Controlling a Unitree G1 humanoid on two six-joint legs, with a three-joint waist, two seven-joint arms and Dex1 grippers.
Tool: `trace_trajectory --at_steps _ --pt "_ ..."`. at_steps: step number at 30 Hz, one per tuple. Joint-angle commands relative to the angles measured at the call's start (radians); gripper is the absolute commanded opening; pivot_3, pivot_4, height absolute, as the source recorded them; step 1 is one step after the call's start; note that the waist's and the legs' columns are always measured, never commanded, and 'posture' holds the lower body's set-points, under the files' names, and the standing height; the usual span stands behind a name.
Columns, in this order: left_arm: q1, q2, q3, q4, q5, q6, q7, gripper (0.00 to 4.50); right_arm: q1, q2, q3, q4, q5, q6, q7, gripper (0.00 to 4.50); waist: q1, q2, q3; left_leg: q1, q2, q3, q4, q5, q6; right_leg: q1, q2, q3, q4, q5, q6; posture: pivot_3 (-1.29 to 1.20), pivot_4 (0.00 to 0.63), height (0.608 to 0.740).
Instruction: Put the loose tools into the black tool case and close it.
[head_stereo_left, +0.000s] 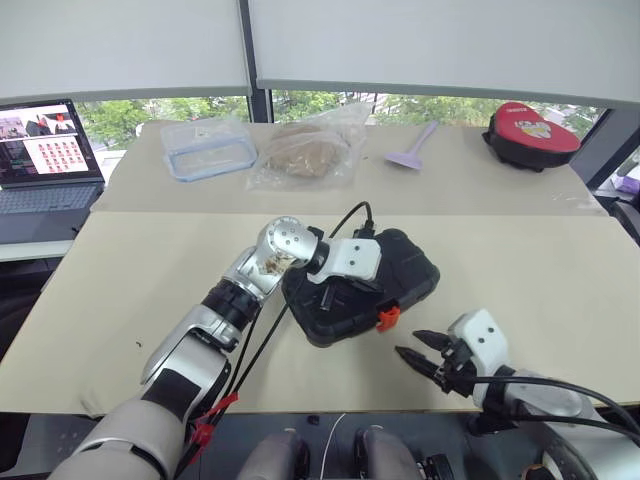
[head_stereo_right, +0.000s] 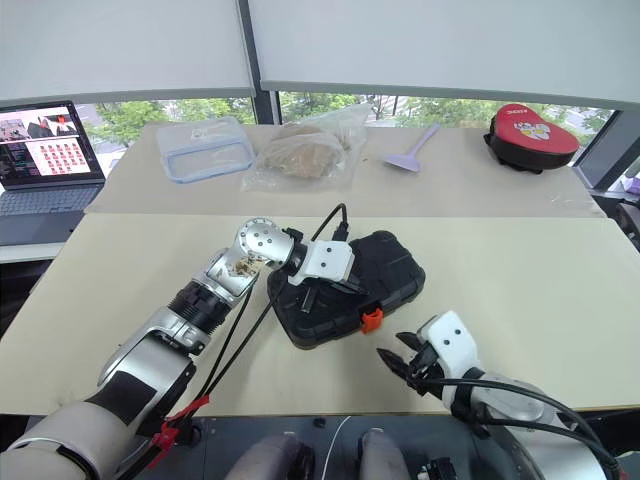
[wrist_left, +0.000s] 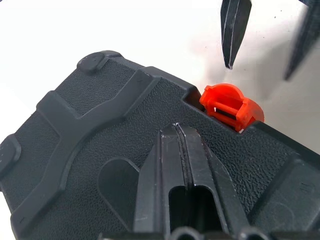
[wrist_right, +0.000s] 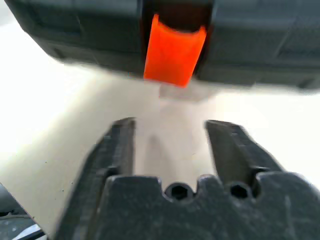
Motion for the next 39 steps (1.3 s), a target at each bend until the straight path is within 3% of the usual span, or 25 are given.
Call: trace_trajectory --at_steps 1,4,10,14,19,27,31,34,39 --pt "0.025 0.014 -0.044 0.055 0.069 0.017 -0.001 0.0 -0.033 -0.021 -0.054 -0.026 0.065 -0.01 0.044 0.81 0.0 0.0 0.0 0.0 0.0 0.0 0.0 0.0 0.0 0.0 0.0 0.0 0.0 0.0 0.0 0.0 0.15 0.722" --pt "0.022 0.012 -0.044 0.06 0.069 0.016 0.002 0.0 -0.042 -0.055 -0.028 -0.025 0.06 -0.01 0.072 0.01 0.002 0.0 0.0 0.0 0.0 0.0 0.0 0.0 0.0 0.0 0.0 0.0 0.0 0.0 0.0 0.0 0.15 0.722" --pt "0.019 0.009 -0.043 0.06 0.07 0.017 0.004 0.0 -0.132 -0.039 -0.005 0.022 0.05 -0.026 0.051 0.01 0.007 0.0 0.0 0.0 0.0 0.0 0.0 -0.001 0.002 0.001 -0.002 0.001 -0.001 0.0 0.0 0.0 0.15 0.722" --pt "0.021 0.015 -0.042 0.06 0.071 0.016 0.003 0.0 -0.219 0.023 -0.057 0.026 0.153 0.02 0.019 0.01 0.009 0.0 0.0 -0.001 0.0 0.0 0.0 0.0 0.0 0.0 -0.002 0.001 -0.001 0.0 0.0 0.0 0.15 0.722" --pt "0.023 0.017 -0.044 0.055 0.071 0.02 0.004 0.0 -0.227 -0.014 0.023 0.048 0.079 0.026 -0.002 0.01 0.011 -0.001 0.0 -0.001 0.0 0.0 0.0 -0.001 0.001 0.0 -0.003 0.001 -0.001 0.0 0.0 0.0 0.15 0.722" --pt "0.023 0.013 -0.044 0.055 0.07 0.023 0.008 0.0 -0.146 -0.052 0.06 0.05 0.025 0.027 -0.011 0.01 0.012 -0.001 0.0 -0.002 -0.001 0.0 0.0 -0.001 0.001 -0.001 -0.003 0.001 -0.001 0.0 0.0 0.0 0.15 0.722" --pt "0.029 0.016 -0.045 0.051 0.069 0.023 0.008 0.0 -0.101 -0.015 -0.07 -0.023 0.105 0.007 -0.015 0.01 0.013 -0.001 0.0 -0.002 0.0 0.0 0.0 -0.001 0.001 -0.001 -0.003 0.0 -0.001 0.0 0.0 0.0 0.15 0.722" --pt "0.032 0.018 -0.044 0.048 0.068 0.023 0.007 0.0 -0.02 -0.046 -0.116 -0.07 0.131 0.023 0.024 0.01 0.013 -0.001 0.0 -0.002 -0.001 0.0 0.0 -0.001 0.001 0.0 -0.003 0.0 -0.001 0.0 0.0 0.0 0.15 0.722" --pt "0.03 0.014 -0.05 0.059 0.073 0.012 0.008 0.0 0.058 -0.078 -0.035 -0.041 0.047 -0.016 0.033 0.01 0.012 -0.001 0.0 -0.001 0.0 -0.001 0.0 -0.003 0.004 0.0 -0.003 0.0 -0.001 0.0 0.0 0.0 0.15 0.722"
